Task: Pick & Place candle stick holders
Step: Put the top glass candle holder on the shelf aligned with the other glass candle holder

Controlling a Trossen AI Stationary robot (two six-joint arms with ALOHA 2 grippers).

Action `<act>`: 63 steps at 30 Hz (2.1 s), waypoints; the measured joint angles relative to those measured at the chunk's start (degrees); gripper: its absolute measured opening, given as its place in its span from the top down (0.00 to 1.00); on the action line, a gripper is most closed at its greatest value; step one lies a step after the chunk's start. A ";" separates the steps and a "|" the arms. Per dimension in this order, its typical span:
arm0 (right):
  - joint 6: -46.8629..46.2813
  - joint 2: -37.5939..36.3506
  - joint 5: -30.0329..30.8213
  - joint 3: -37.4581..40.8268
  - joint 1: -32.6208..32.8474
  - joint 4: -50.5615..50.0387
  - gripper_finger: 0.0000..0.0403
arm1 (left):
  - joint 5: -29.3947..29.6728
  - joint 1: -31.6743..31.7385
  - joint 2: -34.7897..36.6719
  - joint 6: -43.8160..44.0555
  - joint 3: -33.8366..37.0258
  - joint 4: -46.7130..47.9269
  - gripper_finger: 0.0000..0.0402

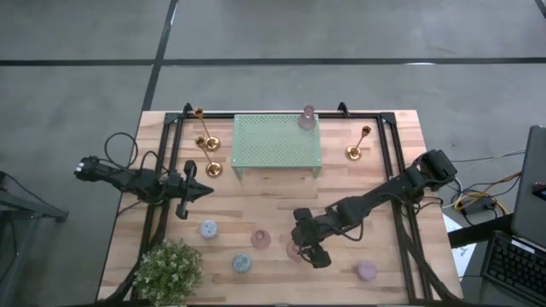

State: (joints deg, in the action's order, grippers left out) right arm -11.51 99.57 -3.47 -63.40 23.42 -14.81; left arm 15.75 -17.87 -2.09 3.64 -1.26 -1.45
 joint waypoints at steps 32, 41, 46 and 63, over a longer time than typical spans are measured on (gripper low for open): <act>-0.09 -8.25 0.84 0.00 -3.24 -3.57 0.56 | -0.04 -0.01 0.00 -0.01 0.09 -0.11 0.98; -4.32 -20.13 2.33 0.00 -12.74 -10.90 0.56 | -0.04 -0.02 0.01 -0.01 0.13 -0.24 0.98; -5.13 -26.38 2.37 0.00 -20.47 -13.35 0.58 | -0.02 0.00 0.00 0.00 0.15 -0.28 0.98; -1.15 -27.82 0.82 -0.29 -29.27 -16.39 0.66 | -0.02 -0.02 0.00 0.00 0.17 -0.31 0.98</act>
State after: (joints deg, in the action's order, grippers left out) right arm -12.66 71.75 -2.66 -63.69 -5.85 -31.20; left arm 15.73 -17.89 -2.09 3.64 -1.08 -1.76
